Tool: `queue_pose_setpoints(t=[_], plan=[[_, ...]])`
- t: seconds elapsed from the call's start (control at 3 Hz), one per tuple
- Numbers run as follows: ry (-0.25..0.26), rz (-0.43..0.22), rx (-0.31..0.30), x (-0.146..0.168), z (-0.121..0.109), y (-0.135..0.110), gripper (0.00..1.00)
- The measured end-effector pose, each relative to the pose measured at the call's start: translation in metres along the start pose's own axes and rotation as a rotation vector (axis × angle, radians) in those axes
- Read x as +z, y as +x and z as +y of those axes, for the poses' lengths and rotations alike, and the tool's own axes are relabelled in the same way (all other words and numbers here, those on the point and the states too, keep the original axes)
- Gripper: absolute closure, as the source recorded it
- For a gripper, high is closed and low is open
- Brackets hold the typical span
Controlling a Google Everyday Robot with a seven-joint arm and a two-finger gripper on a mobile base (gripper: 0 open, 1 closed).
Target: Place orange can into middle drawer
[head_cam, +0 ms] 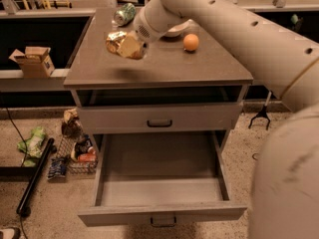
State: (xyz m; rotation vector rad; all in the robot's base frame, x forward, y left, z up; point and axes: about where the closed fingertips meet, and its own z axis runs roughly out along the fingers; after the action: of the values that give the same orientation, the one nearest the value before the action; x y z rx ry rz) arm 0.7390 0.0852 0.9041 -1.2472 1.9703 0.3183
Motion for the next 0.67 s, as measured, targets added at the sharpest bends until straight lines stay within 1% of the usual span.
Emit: queue_pose_setpoints(t=[0.33, 0.67], plan=[[-0.004, -0.020, 0.069, -0.0351, 0.0203, 0.0649, 1.00], [-0.006, -0.022, 0.065, -0.0336, 0.0216, 0.0616, 1.00]])
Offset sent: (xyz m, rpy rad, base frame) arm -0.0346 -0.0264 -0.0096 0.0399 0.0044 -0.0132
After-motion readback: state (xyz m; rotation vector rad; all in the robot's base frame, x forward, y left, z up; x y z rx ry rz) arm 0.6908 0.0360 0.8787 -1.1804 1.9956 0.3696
